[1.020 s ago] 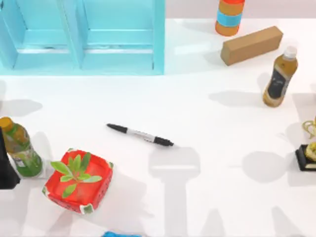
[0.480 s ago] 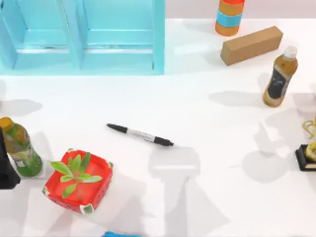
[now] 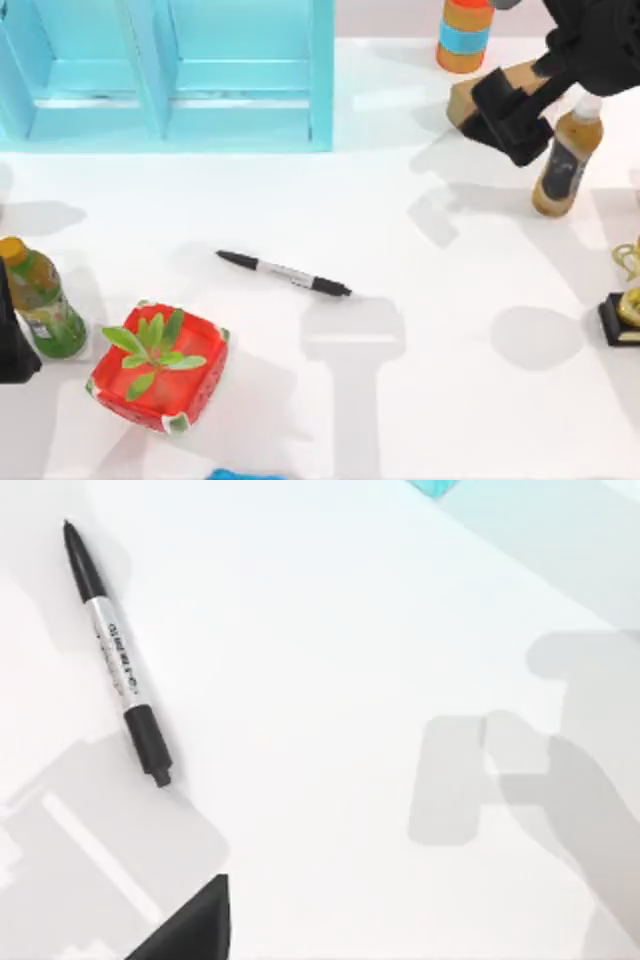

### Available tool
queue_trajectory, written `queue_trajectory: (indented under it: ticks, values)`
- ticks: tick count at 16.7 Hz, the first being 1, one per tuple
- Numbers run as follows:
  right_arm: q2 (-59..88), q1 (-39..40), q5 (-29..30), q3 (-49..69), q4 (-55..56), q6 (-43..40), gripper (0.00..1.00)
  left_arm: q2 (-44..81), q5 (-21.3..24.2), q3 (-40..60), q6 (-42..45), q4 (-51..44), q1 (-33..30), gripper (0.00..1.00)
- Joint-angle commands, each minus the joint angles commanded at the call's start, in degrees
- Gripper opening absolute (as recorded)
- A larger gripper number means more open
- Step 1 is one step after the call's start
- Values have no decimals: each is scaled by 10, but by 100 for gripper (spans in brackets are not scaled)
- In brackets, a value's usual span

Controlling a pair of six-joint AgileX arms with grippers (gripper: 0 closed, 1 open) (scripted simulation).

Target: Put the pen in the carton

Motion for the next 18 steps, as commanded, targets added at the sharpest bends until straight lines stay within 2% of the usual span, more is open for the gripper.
queue_trajectory:
  ticks: [5,9,13,18]
  values:
    - [270,62,-39,252,-142,-57,100,0,0,0,0,0,0,100]
    - [431,98,-62,402,-226,-91,100,0,0,0,0,0,0,100]
    - [516,118,-74,481,-270,-109,100,0,0,0,0,0,0,100]
    - [523,120,-75,488,-274,-111,100,0,0,0,0,0,0,100]
